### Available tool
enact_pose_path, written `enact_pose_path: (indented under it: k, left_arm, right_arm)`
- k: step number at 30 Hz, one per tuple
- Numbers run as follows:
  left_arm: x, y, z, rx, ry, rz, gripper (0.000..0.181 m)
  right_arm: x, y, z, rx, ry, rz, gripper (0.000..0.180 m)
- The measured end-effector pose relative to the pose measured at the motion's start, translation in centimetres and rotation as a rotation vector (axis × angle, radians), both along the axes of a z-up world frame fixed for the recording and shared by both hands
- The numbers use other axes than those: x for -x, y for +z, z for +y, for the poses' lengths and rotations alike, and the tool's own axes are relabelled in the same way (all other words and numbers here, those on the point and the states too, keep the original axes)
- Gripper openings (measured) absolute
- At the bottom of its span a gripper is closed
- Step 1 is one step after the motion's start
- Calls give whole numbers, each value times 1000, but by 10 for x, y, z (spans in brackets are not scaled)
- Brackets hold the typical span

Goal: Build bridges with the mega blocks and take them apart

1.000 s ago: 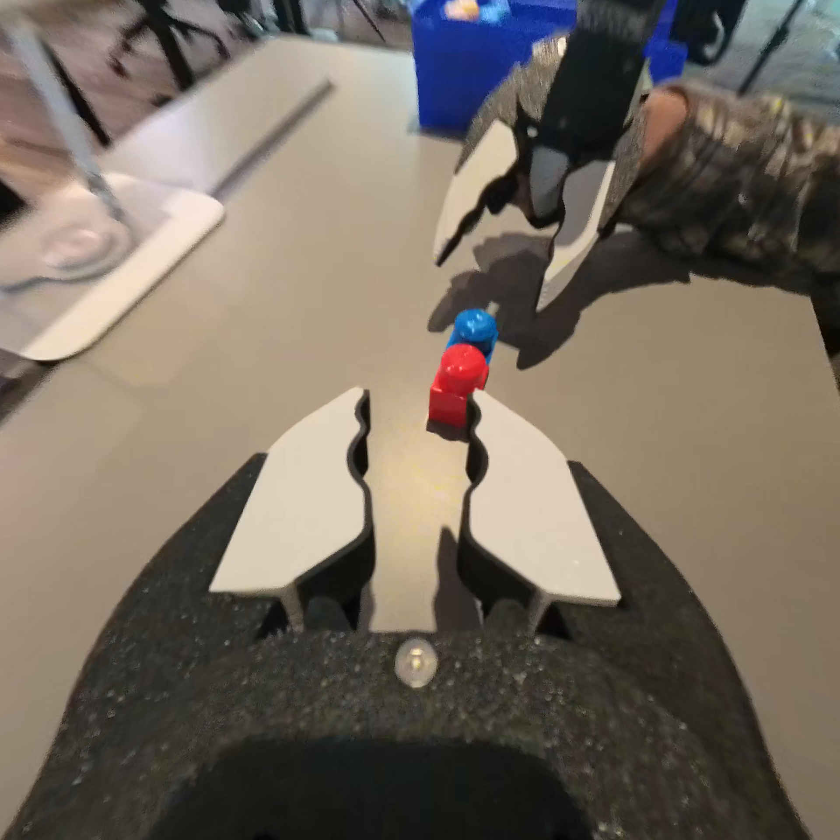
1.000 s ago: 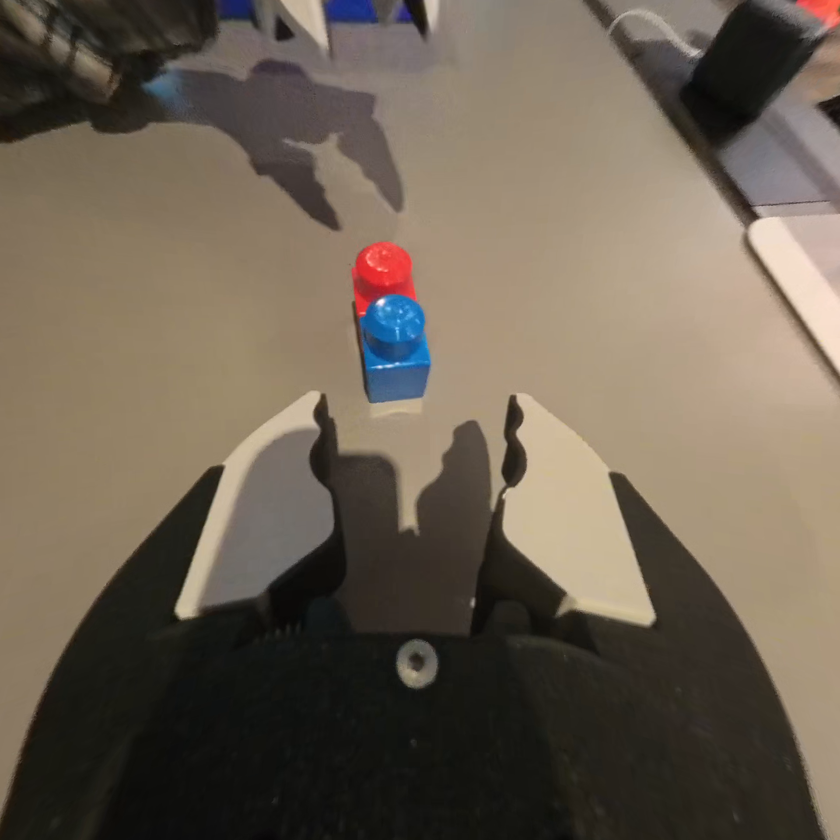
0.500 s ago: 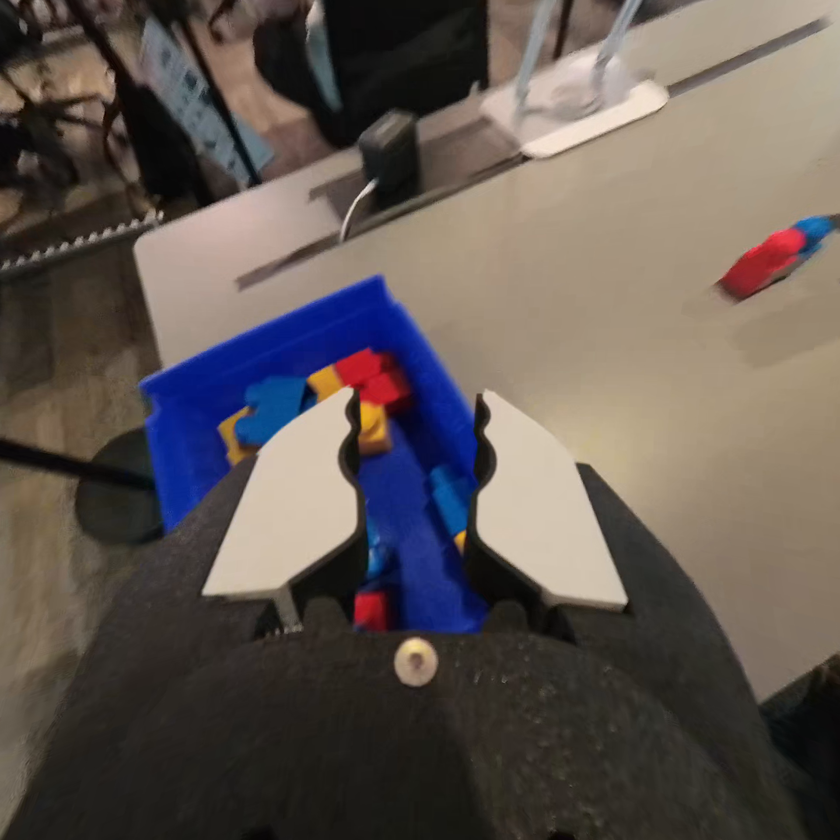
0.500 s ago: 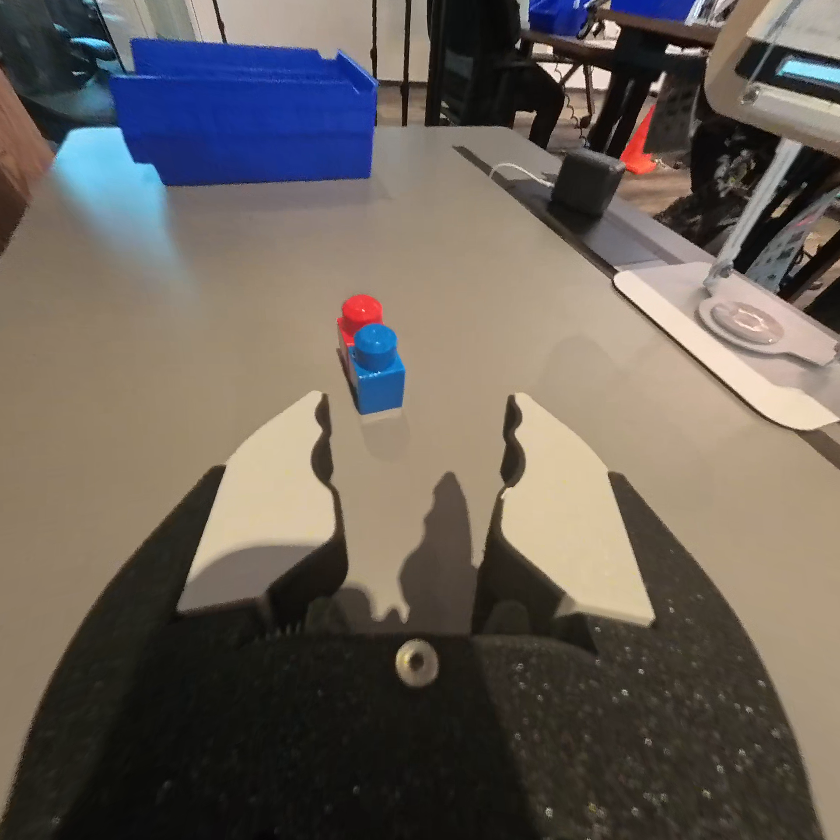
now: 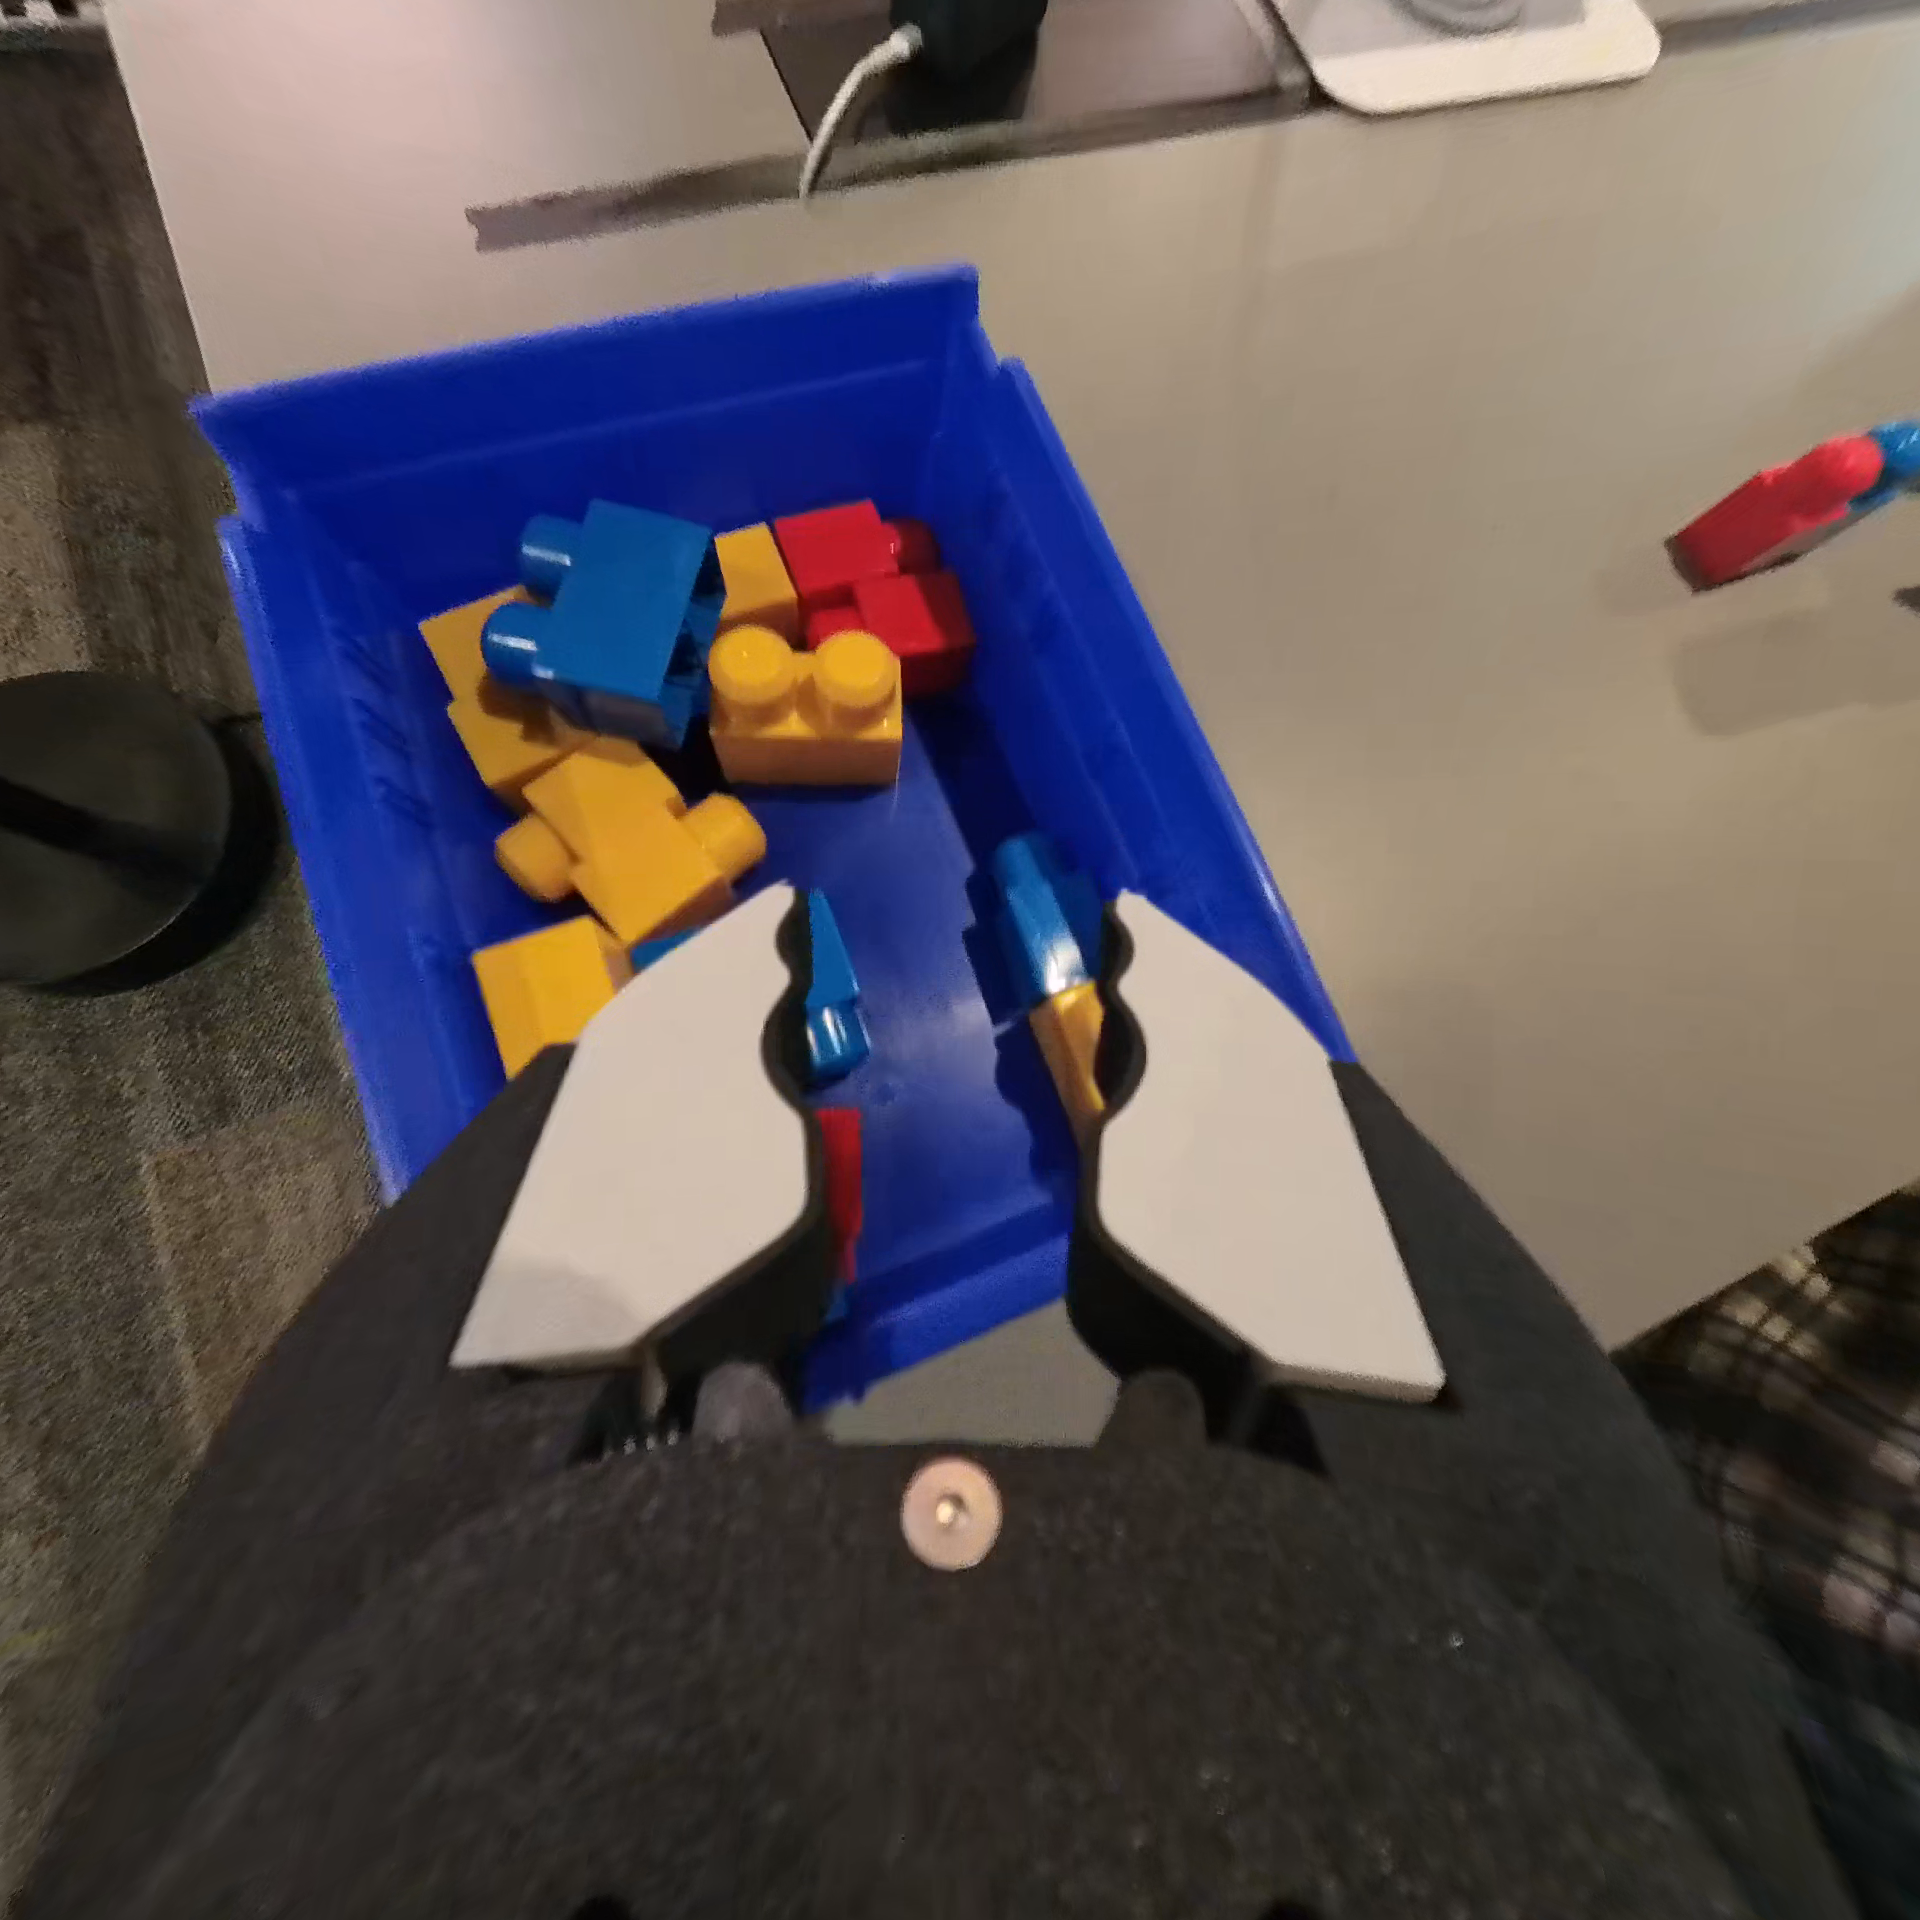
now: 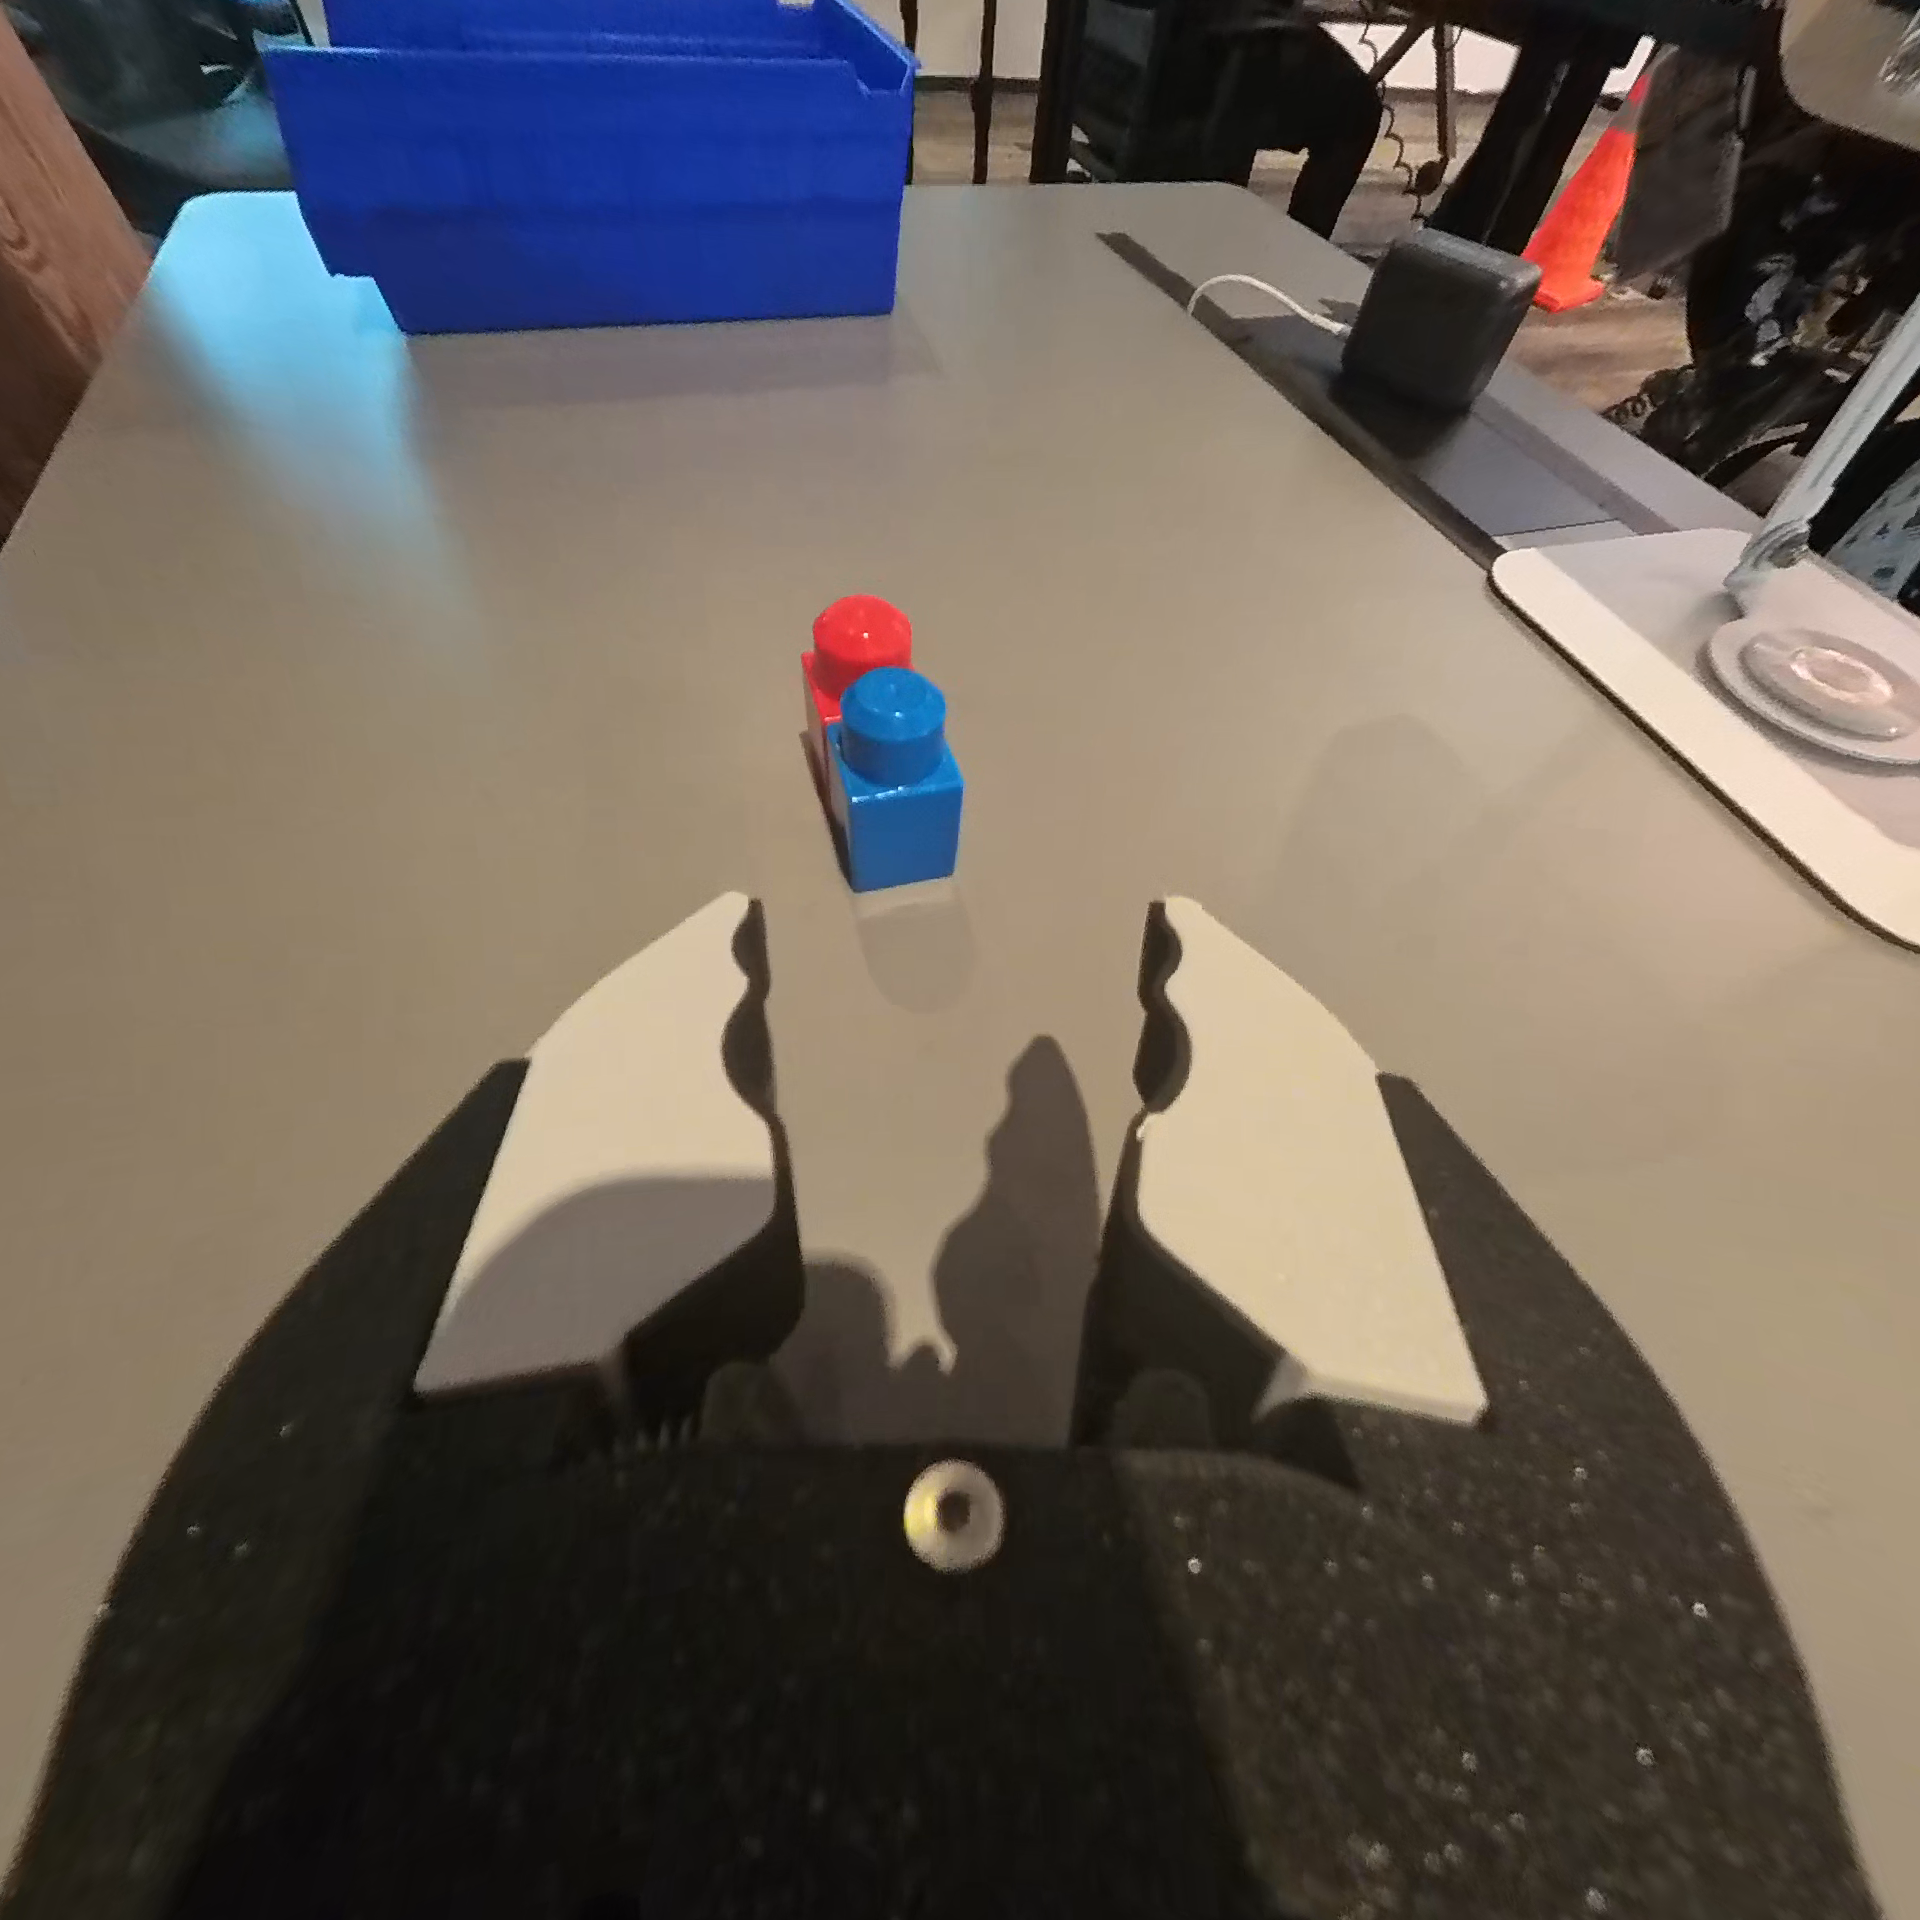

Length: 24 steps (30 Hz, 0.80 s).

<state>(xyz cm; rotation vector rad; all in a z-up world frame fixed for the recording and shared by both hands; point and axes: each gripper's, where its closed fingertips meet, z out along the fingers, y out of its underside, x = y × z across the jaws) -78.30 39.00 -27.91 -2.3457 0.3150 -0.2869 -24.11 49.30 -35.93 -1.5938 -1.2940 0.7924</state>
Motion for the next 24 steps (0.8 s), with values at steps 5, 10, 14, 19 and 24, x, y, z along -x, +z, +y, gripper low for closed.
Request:
enact_pose_path:
  k: [5,10,14,19,24]
  left_arm:
    - [22,-13,-31,116,41,92,50]
    - [32,-25,-42,180,55,134,50]
    - [30,-31,-36,196,31,170,49]
    - [38,-41,-22,206,68,247,49]
    - [54,-60,-14,246,186,292,49]
  right_arm:
    - [2,0,-3,5,16,-3,68]
    - [5,-2,-6,10,30,-9,68]
    - [6,-5,-6,20,33,-11,68]
    - [5,-6,-5,18,31,-18,68]
    - [3,-5,-4,17,25,-15,68]
